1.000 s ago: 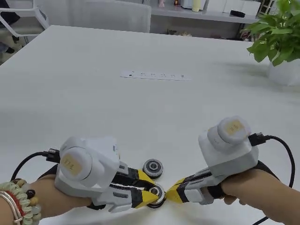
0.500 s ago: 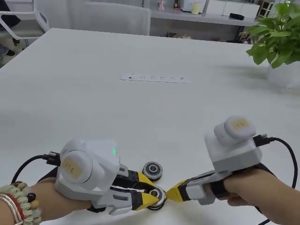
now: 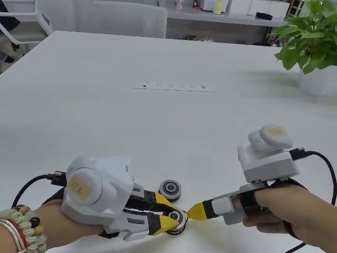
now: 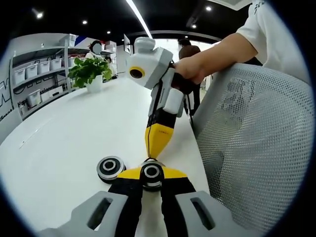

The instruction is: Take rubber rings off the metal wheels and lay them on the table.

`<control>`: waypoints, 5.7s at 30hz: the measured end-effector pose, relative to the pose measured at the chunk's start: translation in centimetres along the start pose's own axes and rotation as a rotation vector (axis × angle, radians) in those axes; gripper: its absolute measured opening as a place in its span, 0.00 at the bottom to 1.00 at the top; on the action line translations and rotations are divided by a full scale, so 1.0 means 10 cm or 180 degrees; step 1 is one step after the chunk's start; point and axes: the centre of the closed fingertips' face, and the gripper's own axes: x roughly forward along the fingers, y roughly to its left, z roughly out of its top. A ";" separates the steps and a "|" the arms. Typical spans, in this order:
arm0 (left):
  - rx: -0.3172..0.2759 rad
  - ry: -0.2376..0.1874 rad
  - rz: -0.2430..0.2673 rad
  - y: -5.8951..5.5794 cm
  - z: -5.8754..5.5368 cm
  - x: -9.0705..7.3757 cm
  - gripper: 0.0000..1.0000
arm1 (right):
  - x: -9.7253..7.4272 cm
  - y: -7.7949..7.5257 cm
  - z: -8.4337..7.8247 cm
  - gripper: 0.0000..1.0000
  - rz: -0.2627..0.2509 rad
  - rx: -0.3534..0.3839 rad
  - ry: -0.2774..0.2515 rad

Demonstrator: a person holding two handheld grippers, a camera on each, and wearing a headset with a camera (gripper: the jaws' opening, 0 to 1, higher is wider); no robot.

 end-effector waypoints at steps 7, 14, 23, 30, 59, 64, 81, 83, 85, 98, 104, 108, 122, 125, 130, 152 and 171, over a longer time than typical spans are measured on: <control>0.0003 0.0007 -0.0010 -0.01 0.00 0.00 0.08 | -0.01 0.01 0.00 0.00 0.0007 0.0043 -0.0001; 0.0045 0.0051 -0.0032 -0.02 -0.01 -0.02 0.08 | 0.00 0.01 0.00 0.00 0.0028 0.0092 -0.0007; 0.0053 0.0040 -0.0039 -0.02 -0.01 -0.02 0.08 | -0.01 0.06 0.00 0.00 0.0094 0.0071 -0.0012; 0.0080 0.0065 -0.0027 -0.02 -0.01 0.00 0.08 | 0.00 0.08 0.01 0.00 0.0124 0.0056 -0.0013; 0.0077 0.0062 -0.0025 -0.02 0.00 -0.01 0.08 | 0.01 0.18 0.05 0.00 0.0241 -0.0013 -0.0055; 0.0076 0.0053 -0.0022 -0.02 0.00 -0.01 0.08 | -0.06 0.24 0.18 0.00 0.0379 0.0116 -0.0245; 0.0048 0.0127 -0.0009 -0.02 0.01 0.01 0.08 | -0.01 0.09 0.05 0.00 0.0089 -0.0041 -0.0068; 0.0085 0.0179 -0.0008 -0.02 0.02 0.01 0.08 | -0.01 0.08 0.05 0.00 0.0086 -0.0044 -0.0065; 0.0128 0.0223 -0.0023 -0.02 0.03 -0.01 0.10 | -0.02 0.07 0.06 0.00 0.0082 -0.0049 -0.0071; 0.0067 -0.0093 -0.0021 0.01 0.45 -0.26 0.46 | -0.08 0.08 0.16 0.00 0.0088 -0.0008 -0.0210; 0.0105 -0.0099 -0.0070 -0.02 0.64 -0.44 0.66 | -0.13 0.10 0.21 0.00 0.0054 -0.0044 -0.0302; 0.0181 -0.0142 -0.0022 -0.01 0.81 -0.62 0.73 | -0.17 0.13 0.26 0.00 0.0069 -0.0043 -0.0386; 0.0032 -0.0055 0.0709 0.11 0.49 -1.46 0.75 | -0.20 0.15 0.31 0.00 0.0070 -0.0035 -0.0469; -0.0032 -0.0013 0.0833 0.10 0.37 -1.59 0.75 | -0.22 0.17 0.35 0.00 0.0113 -0.0013 -0.0532; -0.0226 -0.0037 0.1059 0.08 0.21 -1.76 0.75 | -0.25 0.17 0.38 0.00 0.0117 0.0000 -0.0577; -0.0681 -0.0151 0.1494 -0.02 -0.05 -1.97 0.77 | -0.56 0.34 0.75 0.00 0.0338 0.0080 -0.1190; -0.0753 -0.0023 0.1404 -0.13 -0.14 -1.82 0.81 | -0.55 0.73 0.90 0.00 0.0495 -0.0220 -0.1284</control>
